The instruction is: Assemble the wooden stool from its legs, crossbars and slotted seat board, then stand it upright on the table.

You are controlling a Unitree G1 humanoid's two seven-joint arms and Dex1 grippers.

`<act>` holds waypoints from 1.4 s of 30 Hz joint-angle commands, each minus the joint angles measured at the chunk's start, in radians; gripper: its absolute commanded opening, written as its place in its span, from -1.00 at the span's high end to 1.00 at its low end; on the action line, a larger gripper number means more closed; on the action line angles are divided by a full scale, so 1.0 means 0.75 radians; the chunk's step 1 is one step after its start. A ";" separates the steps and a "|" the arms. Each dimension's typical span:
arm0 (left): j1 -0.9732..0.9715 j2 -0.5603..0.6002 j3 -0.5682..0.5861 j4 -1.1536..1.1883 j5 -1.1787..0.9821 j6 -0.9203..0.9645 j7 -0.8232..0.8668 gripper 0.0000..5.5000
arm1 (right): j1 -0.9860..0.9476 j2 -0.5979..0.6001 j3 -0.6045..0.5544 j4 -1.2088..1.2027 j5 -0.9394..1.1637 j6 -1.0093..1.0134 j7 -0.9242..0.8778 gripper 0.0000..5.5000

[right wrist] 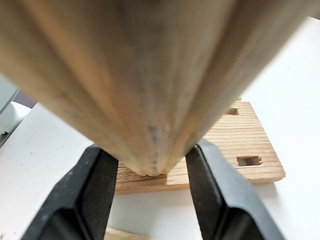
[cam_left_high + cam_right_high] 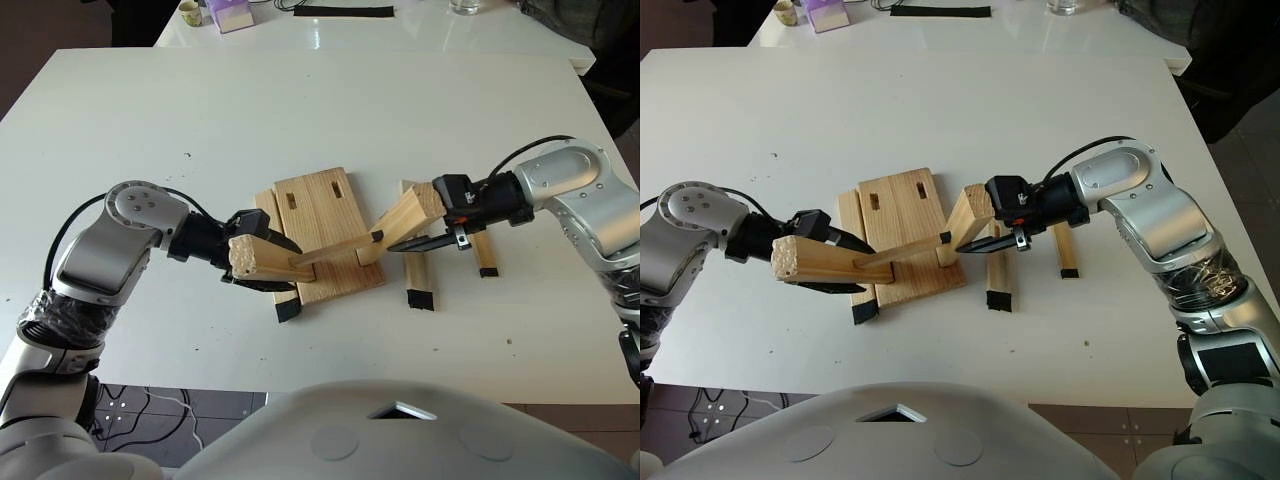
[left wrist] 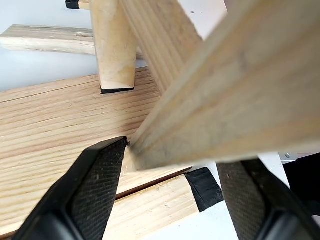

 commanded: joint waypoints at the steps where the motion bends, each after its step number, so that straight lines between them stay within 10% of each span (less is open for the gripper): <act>1: -0.169 -0.288 0.022 0.122 0.075 -0.114 0.324 -0.12 | 0.220 0.016 0.038 -0.127 -0.088 0.105 -0.165 0.27; 11: -0.169 -0.325 0.063 0.222 0.131 -0.178 0.405 -0.12 | 0.262 -0.037 -0.144 -0.104 -0.079 0.101 -0.226 -0.14; 22: -0.001 -0.141 0.062 0.266 0.274 -0.375 0.379 -0.59 | 0.311 -0.126 -0.263 -0.056 -0.124 0.064 -0.177 -0.15; 42: 0.277 -0.295 -0.064 0.043 0.253 -0.280 0.563 -0.61 | 0.490 0.037 -0.246 0.494 -0.449 -0.264 -0.359 -0.15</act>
